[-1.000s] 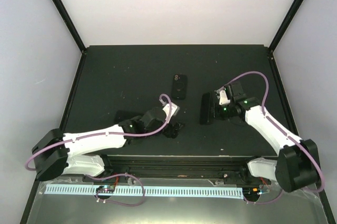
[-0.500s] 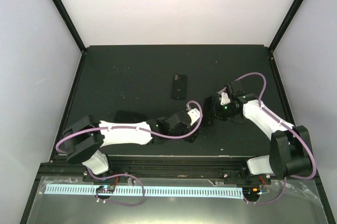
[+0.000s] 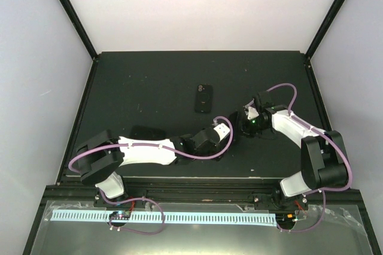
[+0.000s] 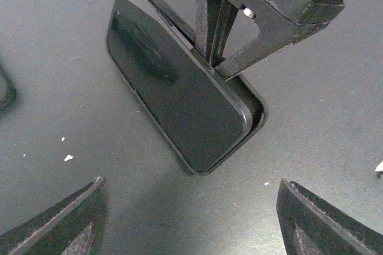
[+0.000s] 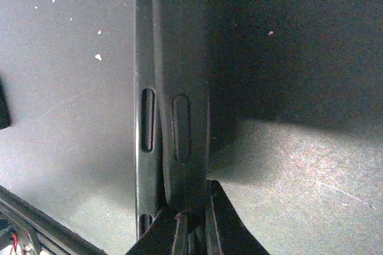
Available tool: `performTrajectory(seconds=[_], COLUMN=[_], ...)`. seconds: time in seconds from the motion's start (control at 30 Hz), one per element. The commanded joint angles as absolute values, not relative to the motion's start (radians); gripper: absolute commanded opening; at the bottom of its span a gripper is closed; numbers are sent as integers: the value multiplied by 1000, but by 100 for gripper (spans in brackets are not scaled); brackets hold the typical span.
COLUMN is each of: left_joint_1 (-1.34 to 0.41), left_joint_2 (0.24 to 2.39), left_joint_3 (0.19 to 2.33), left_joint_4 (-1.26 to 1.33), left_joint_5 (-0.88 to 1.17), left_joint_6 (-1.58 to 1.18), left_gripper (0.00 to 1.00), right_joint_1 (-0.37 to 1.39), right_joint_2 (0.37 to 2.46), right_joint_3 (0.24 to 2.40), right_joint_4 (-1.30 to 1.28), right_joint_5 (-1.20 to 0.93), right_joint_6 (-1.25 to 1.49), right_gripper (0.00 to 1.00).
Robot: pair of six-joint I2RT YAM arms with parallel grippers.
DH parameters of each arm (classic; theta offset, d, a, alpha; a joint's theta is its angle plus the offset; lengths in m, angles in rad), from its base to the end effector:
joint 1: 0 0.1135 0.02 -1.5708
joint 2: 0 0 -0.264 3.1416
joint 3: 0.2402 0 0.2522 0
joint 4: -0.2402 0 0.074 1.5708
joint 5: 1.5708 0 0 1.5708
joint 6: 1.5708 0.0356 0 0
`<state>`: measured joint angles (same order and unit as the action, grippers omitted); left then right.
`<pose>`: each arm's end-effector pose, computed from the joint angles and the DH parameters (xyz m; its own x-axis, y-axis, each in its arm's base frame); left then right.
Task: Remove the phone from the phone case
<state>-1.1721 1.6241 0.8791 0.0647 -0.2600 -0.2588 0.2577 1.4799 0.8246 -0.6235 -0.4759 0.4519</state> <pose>0.1401 -0.3089 0.1870 -0.4441 0.4172 -0.7929 0.7234 0.6891 -0.0426 0.2446 0.0813 0.1735 -0.9877 0.1411 -0.0674 0.0859 0.8496 0.5204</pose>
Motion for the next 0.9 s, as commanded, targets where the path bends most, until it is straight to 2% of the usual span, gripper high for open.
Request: performTrajectory(seconds=[0.0,0.17,0.4,0.5,0.63,0.87], left_joint_1=[-1177,-1177,-1172,-1170,-1169,-1169], left_joint_2=[1615,1615,1647,1689,1738,1779], left_joint_3=[891,906,909,930,958,986], left_joint_4=[62,33,26,34,71,152], left_joint_5=[-309,-334,-455,-447,-431,-391], left_joint_6=[-223,-144,-67,-28,11,25], left_gripper=[78,78,87,87,81,79], right_joint_1=[257,258,260,261,261,261], right_joint_2=[1476,1524,1566,1594,1627,1612], right_joint_3=[854,845,837,845,885,882], right_joint_4=[-568,-502,-436,-431,-460,-456], right_joint_5=[-528,-574,-564,-561,-590,-609], right_joint_6=[449,454,444,441,434,437], right_gripper=[1,1,1,1,1,1])
